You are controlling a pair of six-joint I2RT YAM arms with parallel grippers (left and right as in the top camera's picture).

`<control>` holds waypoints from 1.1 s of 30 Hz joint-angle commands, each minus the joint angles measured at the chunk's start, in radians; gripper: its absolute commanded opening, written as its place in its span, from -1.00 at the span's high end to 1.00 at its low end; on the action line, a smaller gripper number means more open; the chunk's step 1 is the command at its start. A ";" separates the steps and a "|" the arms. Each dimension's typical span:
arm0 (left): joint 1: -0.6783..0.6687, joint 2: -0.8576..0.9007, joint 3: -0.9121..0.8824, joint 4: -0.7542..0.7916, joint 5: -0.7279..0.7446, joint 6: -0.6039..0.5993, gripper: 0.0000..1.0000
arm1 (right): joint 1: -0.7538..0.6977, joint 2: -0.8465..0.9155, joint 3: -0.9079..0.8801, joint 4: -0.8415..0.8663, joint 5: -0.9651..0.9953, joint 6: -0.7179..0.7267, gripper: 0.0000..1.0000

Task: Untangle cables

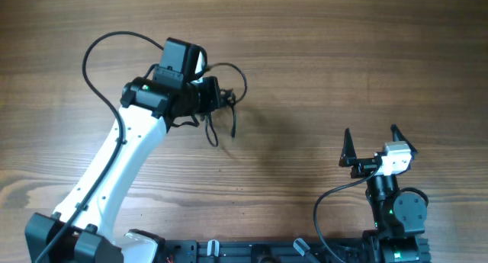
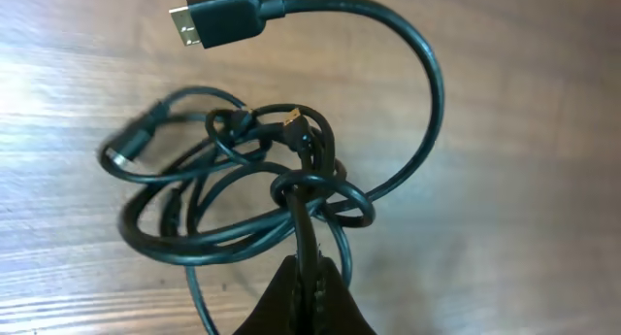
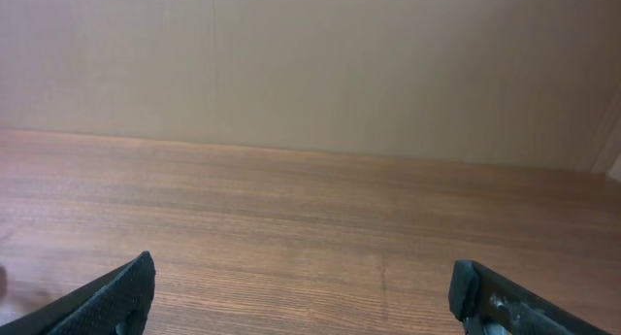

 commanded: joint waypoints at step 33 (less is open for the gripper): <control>0.016 0.249 0.010 0.007 0.033 0.104 0.92 | 0.005 0.000 0.000 0.003 -0.008 -0.009 -0.99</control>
